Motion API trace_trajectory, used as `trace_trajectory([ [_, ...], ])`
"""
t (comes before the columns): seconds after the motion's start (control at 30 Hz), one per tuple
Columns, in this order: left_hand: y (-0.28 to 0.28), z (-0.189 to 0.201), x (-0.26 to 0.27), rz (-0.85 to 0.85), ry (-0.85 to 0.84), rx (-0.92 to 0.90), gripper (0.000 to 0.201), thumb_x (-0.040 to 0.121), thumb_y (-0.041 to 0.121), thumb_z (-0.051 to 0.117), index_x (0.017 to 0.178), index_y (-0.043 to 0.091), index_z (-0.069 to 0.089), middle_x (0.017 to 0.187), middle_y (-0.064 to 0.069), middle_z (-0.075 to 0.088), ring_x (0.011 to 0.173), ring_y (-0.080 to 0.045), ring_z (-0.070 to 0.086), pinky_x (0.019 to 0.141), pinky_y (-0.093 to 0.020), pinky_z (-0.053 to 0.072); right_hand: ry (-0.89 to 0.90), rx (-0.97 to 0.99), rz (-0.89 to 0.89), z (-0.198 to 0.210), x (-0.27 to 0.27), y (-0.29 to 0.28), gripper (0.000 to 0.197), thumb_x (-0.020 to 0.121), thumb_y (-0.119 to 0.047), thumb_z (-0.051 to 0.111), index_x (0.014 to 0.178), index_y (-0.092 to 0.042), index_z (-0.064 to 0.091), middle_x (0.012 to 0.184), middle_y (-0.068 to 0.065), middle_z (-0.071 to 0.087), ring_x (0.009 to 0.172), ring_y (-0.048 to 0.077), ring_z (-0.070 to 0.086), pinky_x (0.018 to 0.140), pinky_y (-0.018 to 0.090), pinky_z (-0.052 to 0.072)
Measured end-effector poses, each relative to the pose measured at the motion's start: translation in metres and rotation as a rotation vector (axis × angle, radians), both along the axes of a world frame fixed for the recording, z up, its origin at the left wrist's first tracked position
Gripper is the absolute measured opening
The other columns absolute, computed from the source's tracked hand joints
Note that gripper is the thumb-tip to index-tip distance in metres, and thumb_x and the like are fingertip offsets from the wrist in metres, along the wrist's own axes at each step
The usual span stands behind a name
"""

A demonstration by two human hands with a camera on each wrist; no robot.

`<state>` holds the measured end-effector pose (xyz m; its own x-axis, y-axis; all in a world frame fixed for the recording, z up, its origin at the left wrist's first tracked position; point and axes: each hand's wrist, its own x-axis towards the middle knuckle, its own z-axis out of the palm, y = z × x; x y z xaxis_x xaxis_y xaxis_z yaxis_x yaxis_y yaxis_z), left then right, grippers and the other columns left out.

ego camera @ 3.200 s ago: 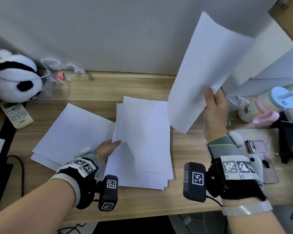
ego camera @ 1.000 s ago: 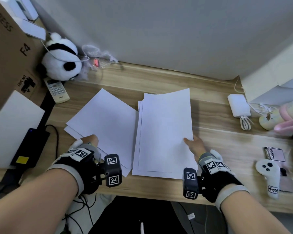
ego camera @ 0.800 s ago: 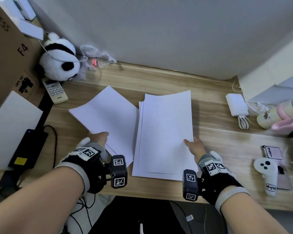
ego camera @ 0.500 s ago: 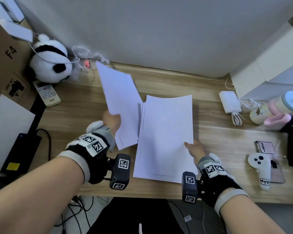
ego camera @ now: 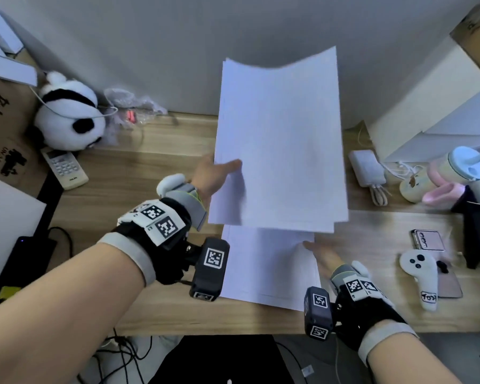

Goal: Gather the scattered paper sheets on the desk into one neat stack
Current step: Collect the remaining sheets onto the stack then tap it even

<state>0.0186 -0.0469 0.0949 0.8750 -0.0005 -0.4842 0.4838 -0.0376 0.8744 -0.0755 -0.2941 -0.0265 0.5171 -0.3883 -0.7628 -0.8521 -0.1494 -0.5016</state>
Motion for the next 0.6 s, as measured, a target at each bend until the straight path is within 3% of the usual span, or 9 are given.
trace_trajectory([
  [0.07, -0.001, -0.025, -0.011, -0.018, 0.089, 0.11, 0.042, 0.087, 0.018, 0.065, 0.125, 0.002, 0.059, 0.12, -0.008, 0.065, 0.111, -0.03, 0.063, 0.084, -0.033, 0.048, -0.031, 0.124, -0.047, -0.001, -0.002, -0.006, 0.021, 0.098, -0.019, 0.041, 0.11, -0.009, 0.055, 0.107, 0.012, 0.061, 0.089, 0.026, 0.065, 0.078, 0.028, 0.045],
  [0.1, -0.001, -0.039, -0.017, -0.025, 0.13, 0.149, 0.041, 0.087, 0.016, 0.064, 0.125, 0.001, 0.059, 0.118, -0.009, 0.064, 0.112, -0.03, 0.062, 0.083, -0.031, 0.046, -0.035, 0.174, -0.087, -0.008, -0.003, -0.012, 0.028, 0.097, -0.029, 0.041, 0.105, -0.008, 0.059, 0.098, 0.012, 0.062, 0.08, 0.025, 0.066, 0.078, 0.03, 0.046],
  [0.17, -0.001, -0.066, -0.029, -0.045, 0.223, 0.196, 0.041, 0.087, 0.014, 0.065, 0.124, -0.002, 0.058, 0.124, -0.016, 0.063, 0.113, -0.034, 0.061, 0.085, -0.032, 0.046, -0.057, 0.232, -0.16, -0.018, -0.004, -0.019, 0.052, 0.091, -0.053, 0.041, 0.111, -0.01, 0.063, 0.103, 0.011, 0.067, 0.092, 0.028, 0.065, 0.089, 0.039, 0.048],
  [0.23, -0.003, -0.087, -0.038, -0.117, 0.309, 0.257, 0.042, 0.088, 0.015, 0.063, 0.125, -0.003, 0.057, 0.127, -0.018, 0.061, 0.113, -0.035, 0.061, 0.09, -0.035, 0.047, -0.069, 0.286, -0.171, -0.03, -0.002, -0.026, 0.063, 0.085, -0.068, 0.038, 0.115, -0.018, 0.063, 0.11, 0.007, 0.068, 0.104, 0.026, 0.063, 0.099, 0.041, 0.046],
  [0.3, -0.006, -0.1, -0.043, -0.198, 0.331, 0.308, 0.041, 0.091, 0.016, 0.058, 0.128, -0.001, 0.054, 0.129, -0.017, 0.06, 0.105, -0.032, 0.061, 0.087, -0.034, 0.047, -0.044, 0.296, -0.125, -0.013, 0.0, -0.016, 0.07, 0.078, -0.075, 0.039, 0.123, -0.025, 0.058, 0.121, 0.002, 0.066, 0.113, 0.021, 0.06, 0.107, 0.04, 0.04],
  [0.4, -0.007, -0.107, -0.041, -0.206, 0.297, 0.389, 0.041, 0.091, 0.016, 0.055, 0.13, 0.004, 0.05, 0.124, -0.015, 0.062, 0.091, -0.024, 0.055, 0.077, -0.03, 0.043, -0.072, 0.348, -0.107, -0.006, 0.003, -0.011, 0.063, 0.083, -0.066, 0.043, 0.128, -0.023, 0.052, 0.122, -0.001, 0.062, 0.118, 0.019, 0.054, 0.109, 0.036, 0.035],
  [0.5, -0.005, -0.109, -0.034, -0.157, 0.329, 0.381, 0.045, 0.09, 0.018, 0.057, 0.131, 0.005, 0.046, 0.098, -0.003, 0.062, 0.089, -0.024, 0.052, 0.073, -0.03, 0.044, -0.072, 0.341, -0.087, -0.006, 0.006, -0.007, 0.094, 0.063, -0.072, 0.063, 0.141, -0.023, 0.041, 0.144, -0.006, 0.046, 0.134, 0.017, 0.043, 0.116, 0.039, 0.028],
  [0.53, -0.004, -0.11, -0.032, -0.148, 0.347, 0.374, 0.046, 0.089, 0.019, 0.058, 0.131, 0.004, 0.046, 0.097, -0.003, 0.062, 0.09, -0.024, 0.052, 0.075, -0.031, 0.047, -0.075, 0.314, -0.07, -0.008, 0.008, -0.005, 0.086, 0.071, -0.065, 0.062, 0.142, -0.022, 0.039, 0.147, -0.007, 0.042, 0.137, 0.016, 0.039, 0.118, 0.039, 0.025],
  [0.6, -0.005, -0.11, -0.03, -0.164, 0.397, 0.375, 0.05, 0.088, 0.023, 0.061, 0.132, 0.003, 0.047, 0.114, -0.01, 0.062, 0.096, -0.027, 0.056, 0.091, -0.036, 0.05, -0.048, 0.235, -0.052, -0.007, 0.009, 0.001, 0.07, 0.081, -0.051, 0.061, 0.139, -0.018, 0.043, 0.145, -0.003, 0.044, 0.136, 0.018, 0.04, 0.116, 0.036, 0.027],
])
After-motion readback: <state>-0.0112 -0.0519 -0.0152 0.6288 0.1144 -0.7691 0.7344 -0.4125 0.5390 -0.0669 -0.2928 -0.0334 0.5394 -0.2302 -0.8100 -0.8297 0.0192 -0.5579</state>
